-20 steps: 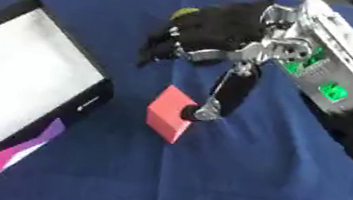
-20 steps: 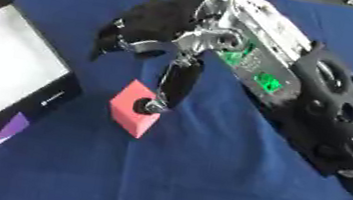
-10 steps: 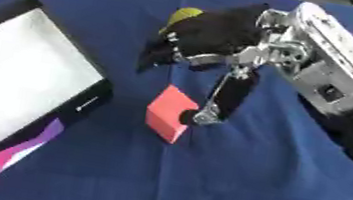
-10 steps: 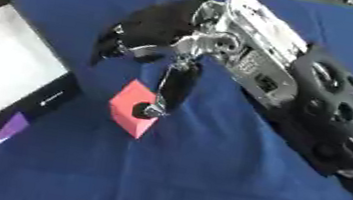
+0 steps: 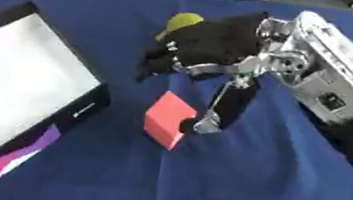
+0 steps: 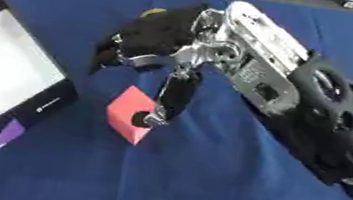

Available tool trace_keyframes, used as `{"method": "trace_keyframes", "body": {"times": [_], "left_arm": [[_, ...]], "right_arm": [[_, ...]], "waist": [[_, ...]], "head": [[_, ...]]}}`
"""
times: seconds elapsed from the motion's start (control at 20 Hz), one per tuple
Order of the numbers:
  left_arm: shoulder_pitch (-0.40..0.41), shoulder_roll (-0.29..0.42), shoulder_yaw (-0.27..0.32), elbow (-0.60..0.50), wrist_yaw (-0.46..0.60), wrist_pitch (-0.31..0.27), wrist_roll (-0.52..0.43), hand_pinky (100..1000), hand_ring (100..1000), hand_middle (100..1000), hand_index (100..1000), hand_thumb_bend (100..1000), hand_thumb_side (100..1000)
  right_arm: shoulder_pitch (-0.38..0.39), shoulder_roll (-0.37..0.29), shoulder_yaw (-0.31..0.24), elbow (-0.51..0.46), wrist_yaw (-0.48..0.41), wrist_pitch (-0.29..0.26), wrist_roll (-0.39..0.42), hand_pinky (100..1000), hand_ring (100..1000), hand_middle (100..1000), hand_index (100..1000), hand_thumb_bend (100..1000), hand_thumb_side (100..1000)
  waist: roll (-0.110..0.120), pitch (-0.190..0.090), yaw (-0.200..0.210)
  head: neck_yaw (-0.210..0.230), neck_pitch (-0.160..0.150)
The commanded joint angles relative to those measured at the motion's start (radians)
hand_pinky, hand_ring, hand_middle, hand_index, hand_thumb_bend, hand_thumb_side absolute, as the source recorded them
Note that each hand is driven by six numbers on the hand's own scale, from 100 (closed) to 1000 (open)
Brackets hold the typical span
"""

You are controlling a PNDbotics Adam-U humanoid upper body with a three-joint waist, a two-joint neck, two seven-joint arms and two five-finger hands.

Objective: Pick up objects on the table and place them in the box.

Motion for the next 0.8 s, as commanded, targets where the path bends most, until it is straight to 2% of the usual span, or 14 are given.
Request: {"method": "trace_keyframes", "body": {"times": [0.05, 0.55, 0.65, 0.8], "left_arm": [[-0.008, 0.037, 0.009, -0.007, 0.003, -0.001, -0.002, 800, 809, 790, 888, 755, 634], [-0.006, 0.036, 0.010, -0.007, 0.005, -0.002, -0.001, 801, 810, 790, 888, 745, 637], [-0.007, 0.035, 0.007, -0.008, 0.005, -0.002, -0.003, 802, 811, 790, 888, 741, 639], [-0.007, 0.033, 0.006, -0.008, 0.005, -0.001, -0.005, 802, 812, 790, 888, 740, 639]], "right_arm": [[-0.007, -0.029, 0.001, -0.015, -0.002, -0.046, 0.051, 954, 924, 919, 947, 350, 373], [-0.002, -0.038, 0.005, -0.011, 0.005, -0.048, 0.051, 955, 928, 924, 950, 363, 376], [0.000, -0.037, 0.006, -0.003, 0.020, -0.046, 0.051, 957, 931, 927, 948, 405, 368], [0.003, -0.029, 0.007, 0.011, 0.056, -0.059, 0.051, 957, 931, 923, 946, 410, 372]], "waist": [[-0.003, 0.000, 0.000], [-0.005, 0.007, -0.002], [-0.005, 0.010, 0.001], [-0.004, 0.013, 0.004]], "head": [[-0.002, -0.014], [-0.008, -0.014], [-0.011, -0.020], [-0.016, -0.025]]}}
